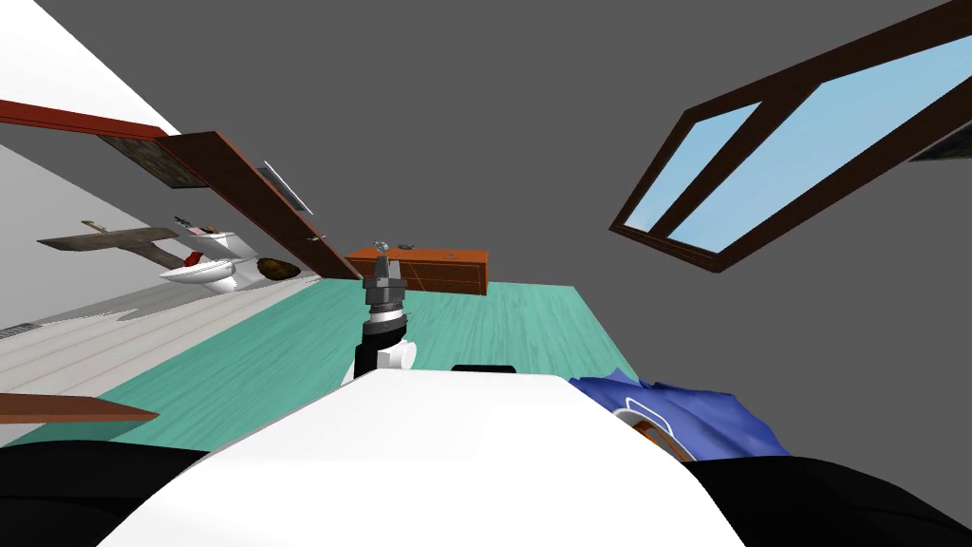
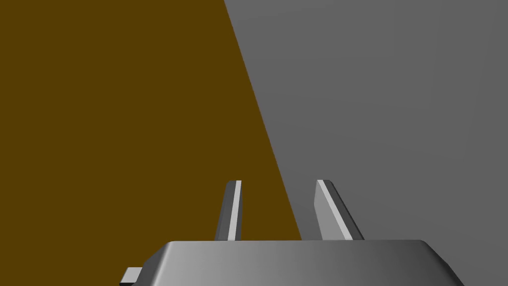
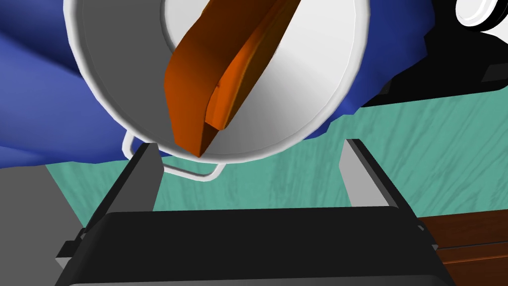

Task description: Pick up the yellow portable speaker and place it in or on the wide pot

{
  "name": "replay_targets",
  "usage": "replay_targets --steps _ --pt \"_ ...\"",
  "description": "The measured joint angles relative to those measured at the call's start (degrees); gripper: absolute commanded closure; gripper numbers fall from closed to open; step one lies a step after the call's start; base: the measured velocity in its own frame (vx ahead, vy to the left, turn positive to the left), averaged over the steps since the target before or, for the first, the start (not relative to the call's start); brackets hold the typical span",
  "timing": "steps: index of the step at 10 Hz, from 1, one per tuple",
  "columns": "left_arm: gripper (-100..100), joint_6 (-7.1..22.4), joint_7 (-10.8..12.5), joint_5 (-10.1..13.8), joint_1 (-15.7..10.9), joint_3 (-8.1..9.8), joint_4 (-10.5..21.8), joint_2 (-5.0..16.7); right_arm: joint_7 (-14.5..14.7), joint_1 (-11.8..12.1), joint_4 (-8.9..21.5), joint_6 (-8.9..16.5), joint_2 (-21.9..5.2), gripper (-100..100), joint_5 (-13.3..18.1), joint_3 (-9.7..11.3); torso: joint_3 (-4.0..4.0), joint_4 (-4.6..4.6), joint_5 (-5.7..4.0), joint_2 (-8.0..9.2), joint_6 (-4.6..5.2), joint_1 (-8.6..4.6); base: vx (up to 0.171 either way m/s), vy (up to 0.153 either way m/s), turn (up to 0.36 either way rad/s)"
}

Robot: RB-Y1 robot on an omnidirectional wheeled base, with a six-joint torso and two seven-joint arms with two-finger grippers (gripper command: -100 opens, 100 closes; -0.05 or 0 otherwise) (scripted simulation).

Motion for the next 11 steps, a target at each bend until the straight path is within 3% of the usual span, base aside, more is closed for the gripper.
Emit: replay_targets --steps 5,6,11 --pt "0 0.0 0.0 0.0 0.01 0.0 0.0 0.0 3.24 -1.87 5.95 -3.11 1.95 -100 0.4 -1.61 0.01 0.0 0.0 0.01 0.04 -0.01 -0.018 -0.004 0.045" --pt "0 0.0 0.0 0.0 0.01 0.0 0.0 0.0 3.4 -1.95 6.13 -3.2 1.98 0 0.42 -1.6 -0.01 0.0 0.0 -0.02 0.03 0.0 0.0 0.0 0.0" --pt "0 0.0 0.0 0.0 0.01 0.0 0.0 0.0 3.38 -1.94 6.11 -3.2 1.97 0 0.42 -1.6 -0.03 -0.01 0.01 -0.05 0.03 0.0 0.0 0.0 0.0"
